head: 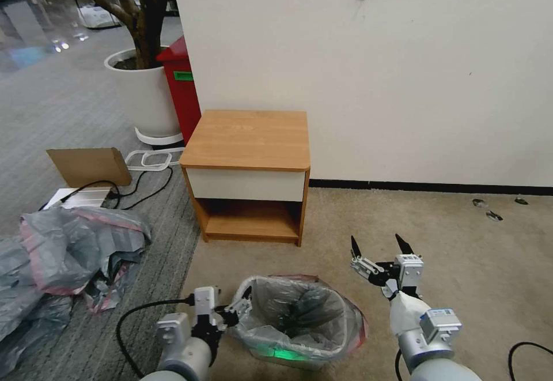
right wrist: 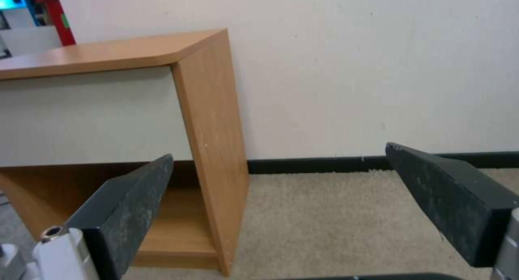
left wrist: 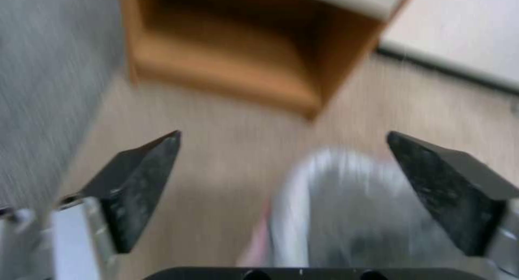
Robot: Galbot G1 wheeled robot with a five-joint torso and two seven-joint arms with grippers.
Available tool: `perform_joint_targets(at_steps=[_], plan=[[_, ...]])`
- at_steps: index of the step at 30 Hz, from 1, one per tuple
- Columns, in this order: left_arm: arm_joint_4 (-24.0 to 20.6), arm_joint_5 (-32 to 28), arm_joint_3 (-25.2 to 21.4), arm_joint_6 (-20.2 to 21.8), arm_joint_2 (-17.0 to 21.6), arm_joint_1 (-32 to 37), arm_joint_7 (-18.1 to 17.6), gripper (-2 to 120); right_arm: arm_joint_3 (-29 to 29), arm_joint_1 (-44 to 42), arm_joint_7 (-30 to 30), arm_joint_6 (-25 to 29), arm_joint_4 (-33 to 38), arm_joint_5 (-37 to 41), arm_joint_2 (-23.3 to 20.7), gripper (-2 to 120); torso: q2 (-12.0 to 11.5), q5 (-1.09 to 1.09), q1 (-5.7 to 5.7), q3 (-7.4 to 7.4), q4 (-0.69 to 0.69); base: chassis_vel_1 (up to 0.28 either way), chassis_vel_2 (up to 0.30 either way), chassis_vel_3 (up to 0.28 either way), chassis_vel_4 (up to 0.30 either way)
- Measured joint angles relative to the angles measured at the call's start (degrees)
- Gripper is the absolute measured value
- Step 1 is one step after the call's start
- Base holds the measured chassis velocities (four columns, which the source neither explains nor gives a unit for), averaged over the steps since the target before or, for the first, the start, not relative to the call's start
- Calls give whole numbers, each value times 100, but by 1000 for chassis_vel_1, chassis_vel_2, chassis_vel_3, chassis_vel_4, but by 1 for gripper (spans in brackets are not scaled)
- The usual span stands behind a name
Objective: Pick up the garbage bag from the table and place it over the trash can.
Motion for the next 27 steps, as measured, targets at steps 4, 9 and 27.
perform_joint_targets(at_steps=[4,9,27], plan=[[-51,989,-376,-1229,57,219,511,100,205,-308,-239,379,-43,21,144,100,0,0,0,0,-1,0,0,0,0],[-36,1884,-895,-2229,61,580,982,100,398,-641,-275,800,-40,10,351,100,0,0,0,0,-1,0,0,0,0],[282,1918,-1511,-2498,19,770,1290,100,675,-820,-200,963,-234,-170,601,100,0,0,0,0,-1,0,0,0,0]])
